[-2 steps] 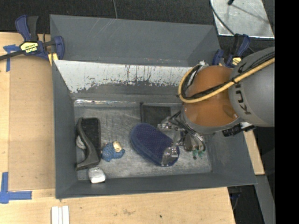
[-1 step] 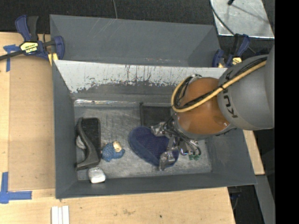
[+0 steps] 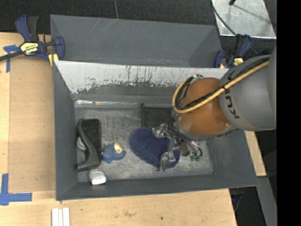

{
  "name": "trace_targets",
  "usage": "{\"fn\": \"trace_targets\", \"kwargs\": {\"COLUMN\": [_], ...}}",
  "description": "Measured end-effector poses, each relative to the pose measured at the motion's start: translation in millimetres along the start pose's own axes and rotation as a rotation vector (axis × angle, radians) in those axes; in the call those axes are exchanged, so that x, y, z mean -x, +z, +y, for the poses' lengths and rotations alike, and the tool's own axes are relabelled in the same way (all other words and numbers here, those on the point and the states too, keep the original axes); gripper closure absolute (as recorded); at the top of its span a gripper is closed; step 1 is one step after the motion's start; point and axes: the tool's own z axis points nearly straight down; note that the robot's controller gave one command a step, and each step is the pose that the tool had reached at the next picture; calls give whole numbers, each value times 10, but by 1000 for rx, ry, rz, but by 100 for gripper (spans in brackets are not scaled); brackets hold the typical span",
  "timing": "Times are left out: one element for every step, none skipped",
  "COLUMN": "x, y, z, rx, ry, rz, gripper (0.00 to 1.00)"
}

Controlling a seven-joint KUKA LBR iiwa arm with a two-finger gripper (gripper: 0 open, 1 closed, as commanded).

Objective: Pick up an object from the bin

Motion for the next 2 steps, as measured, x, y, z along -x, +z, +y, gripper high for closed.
{"fn": "trace_targets", "kwargs": {"x": [79,62], "y": [-1421,-1381], "z": [-360,-349], "rx": [1,3], "ry": [-204,-206], "rz": [12,20], "gripper": [100,0]}}
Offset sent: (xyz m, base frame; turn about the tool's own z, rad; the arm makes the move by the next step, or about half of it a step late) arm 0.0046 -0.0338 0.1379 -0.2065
